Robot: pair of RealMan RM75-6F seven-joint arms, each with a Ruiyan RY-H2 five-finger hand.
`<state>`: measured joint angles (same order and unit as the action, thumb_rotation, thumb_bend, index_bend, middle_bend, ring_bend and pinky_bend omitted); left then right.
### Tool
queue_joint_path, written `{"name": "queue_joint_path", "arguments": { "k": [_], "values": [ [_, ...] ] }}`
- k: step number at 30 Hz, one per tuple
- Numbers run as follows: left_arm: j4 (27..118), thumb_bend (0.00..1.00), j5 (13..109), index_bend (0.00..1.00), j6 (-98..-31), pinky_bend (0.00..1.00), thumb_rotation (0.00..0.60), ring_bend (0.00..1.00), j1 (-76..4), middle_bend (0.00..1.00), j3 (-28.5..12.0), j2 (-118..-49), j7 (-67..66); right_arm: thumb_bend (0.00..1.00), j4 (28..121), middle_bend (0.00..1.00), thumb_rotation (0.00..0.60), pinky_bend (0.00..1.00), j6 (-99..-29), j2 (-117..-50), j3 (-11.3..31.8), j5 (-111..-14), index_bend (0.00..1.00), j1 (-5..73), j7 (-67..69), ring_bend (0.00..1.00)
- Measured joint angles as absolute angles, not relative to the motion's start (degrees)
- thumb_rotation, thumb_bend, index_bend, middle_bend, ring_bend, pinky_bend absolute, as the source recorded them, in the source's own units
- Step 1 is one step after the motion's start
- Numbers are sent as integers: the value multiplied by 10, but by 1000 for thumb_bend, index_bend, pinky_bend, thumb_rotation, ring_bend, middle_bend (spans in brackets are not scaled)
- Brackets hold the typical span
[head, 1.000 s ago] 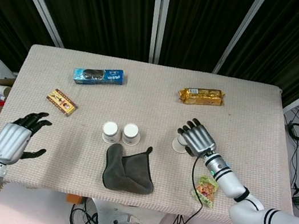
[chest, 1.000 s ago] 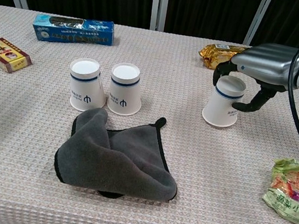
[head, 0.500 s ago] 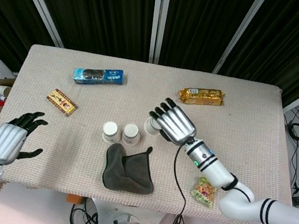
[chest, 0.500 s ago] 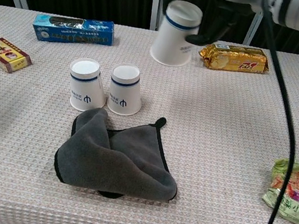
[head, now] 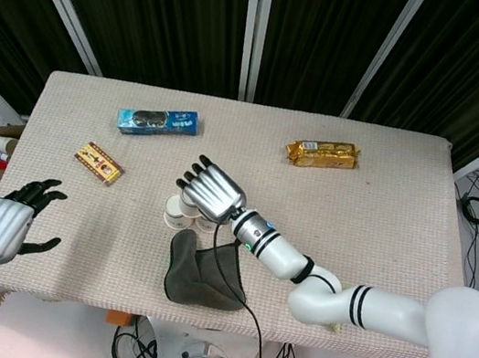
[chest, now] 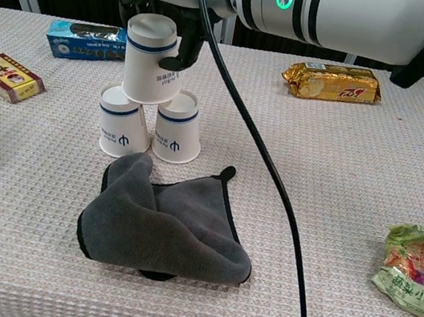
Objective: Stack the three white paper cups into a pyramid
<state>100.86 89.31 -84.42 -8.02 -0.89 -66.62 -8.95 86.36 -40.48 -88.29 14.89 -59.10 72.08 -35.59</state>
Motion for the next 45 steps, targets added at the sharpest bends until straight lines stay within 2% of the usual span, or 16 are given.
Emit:
{"name": "queue_joint_path", "arguments": {
  "k": [12,28,45],
  "values": [
    [1003,69,895,298,-845,447,600,223,-78,178,-8,-669,-85,352,849,385,600,233,-407,-897,135,-563,405,746,-364,231],
    [1002,69,894,298,-847,448,600,223,-76,178,-10,-669,-84,336,854,293,600,231,-412,-891,123,-540,218,761,-359,225],
    [1004,69,895,297,-845,448,600,223,-78,178,-13,-670,-87,335,871,295,600,226,-419,-875,106,-518,203,770,-365,217]
  ]
}}
